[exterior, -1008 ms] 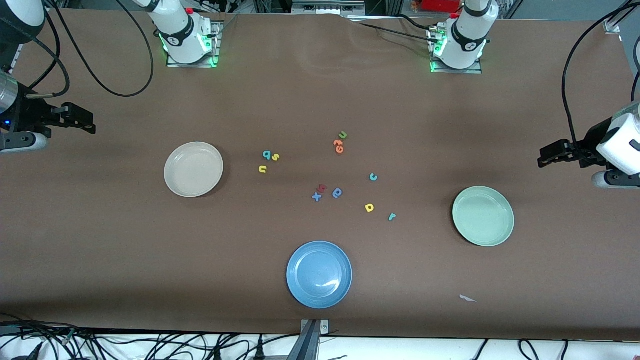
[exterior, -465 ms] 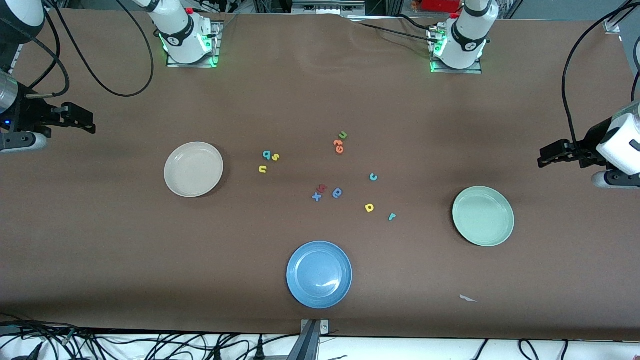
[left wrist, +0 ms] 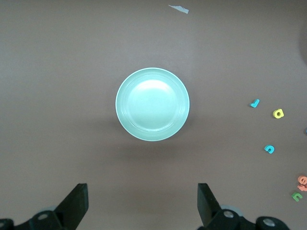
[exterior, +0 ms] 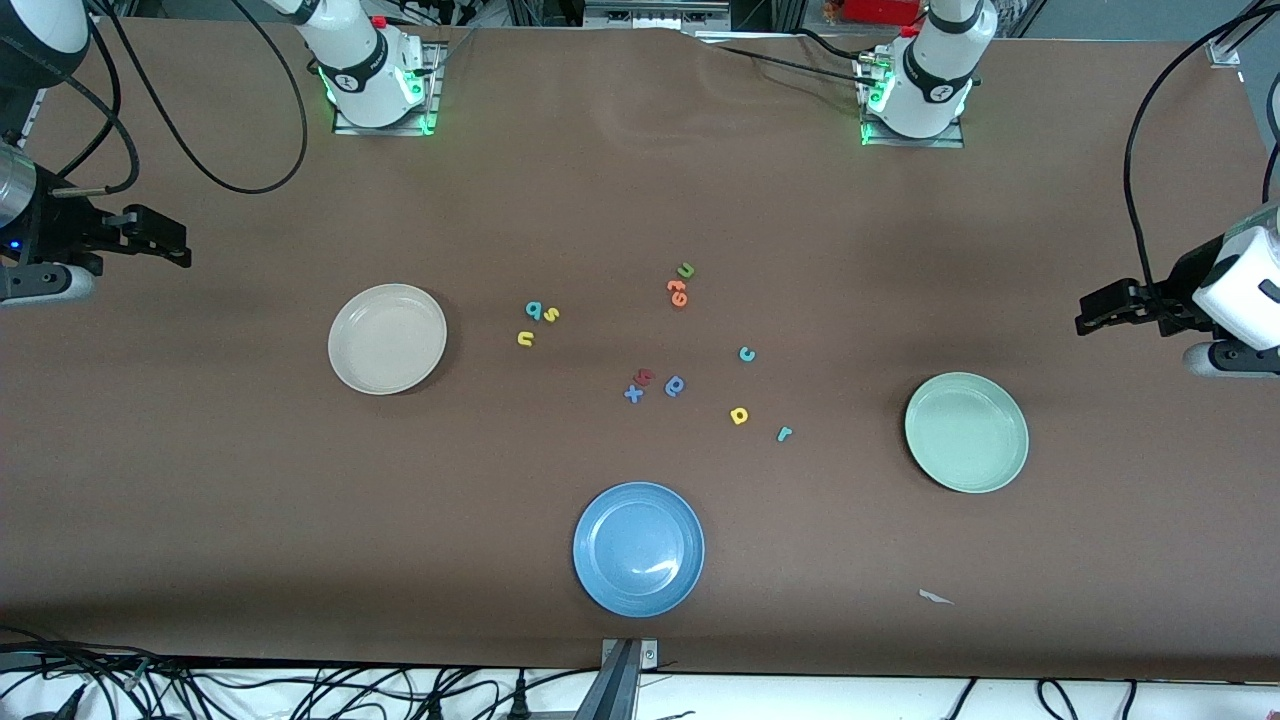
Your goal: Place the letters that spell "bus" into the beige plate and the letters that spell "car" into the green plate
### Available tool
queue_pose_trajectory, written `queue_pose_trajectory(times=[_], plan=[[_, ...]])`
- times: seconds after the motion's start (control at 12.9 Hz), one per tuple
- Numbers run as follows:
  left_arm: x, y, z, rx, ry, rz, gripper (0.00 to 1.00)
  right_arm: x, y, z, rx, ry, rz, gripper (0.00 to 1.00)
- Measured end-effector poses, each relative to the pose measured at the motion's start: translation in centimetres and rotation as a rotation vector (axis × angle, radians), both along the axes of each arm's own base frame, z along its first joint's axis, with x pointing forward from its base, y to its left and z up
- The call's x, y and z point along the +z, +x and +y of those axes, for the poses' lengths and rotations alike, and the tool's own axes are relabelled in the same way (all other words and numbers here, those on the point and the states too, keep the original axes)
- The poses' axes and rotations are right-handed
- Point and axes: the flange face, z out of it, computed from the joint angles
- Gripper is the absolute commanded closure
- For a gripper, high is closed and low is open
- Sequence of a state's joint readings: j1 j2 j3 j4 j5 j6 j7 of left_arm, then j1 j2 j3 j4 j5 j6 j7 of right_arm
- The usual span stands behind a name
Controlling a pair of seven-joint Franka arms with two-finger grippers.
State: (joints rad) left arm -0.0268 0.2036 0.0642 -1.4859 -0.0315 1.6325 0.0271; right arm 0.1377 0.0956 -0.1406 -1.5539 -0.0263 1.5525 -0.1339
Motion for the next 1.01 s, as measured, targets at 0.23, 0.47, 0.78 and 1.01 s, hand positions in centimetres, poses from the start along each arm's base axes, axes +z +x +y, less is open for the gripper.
queue_pose_trajectory(times=[0.23, 0.47, 0.78, 1.01], plan=[[0.0, 0.0, 0.0, 0.0, 0.0, 0.0, 0.0, 0.0, 0.0, 0.0, 0.0, 0.0, 0.0, 0.0], [-1.2, 0.3, 0.0, 0.001, 0.0, 0.022, 0.0, 0.0, 0.0, 0.0, 0.0, 0.0, 0.0, 0.0], [-7.4, 2.8, -1.3, -0.011, -0.017, 0.062, 0.0, 0.0, 0.0, 0.0, 0.0, 0.0, 0.0, 0.0], [-13.4, 5.0, -7.5, -0.054, -0.112, 0.063, 0.0, 0.0, 0.0, 0.0, -0.001, 0.0, 0.0, 0.0]])
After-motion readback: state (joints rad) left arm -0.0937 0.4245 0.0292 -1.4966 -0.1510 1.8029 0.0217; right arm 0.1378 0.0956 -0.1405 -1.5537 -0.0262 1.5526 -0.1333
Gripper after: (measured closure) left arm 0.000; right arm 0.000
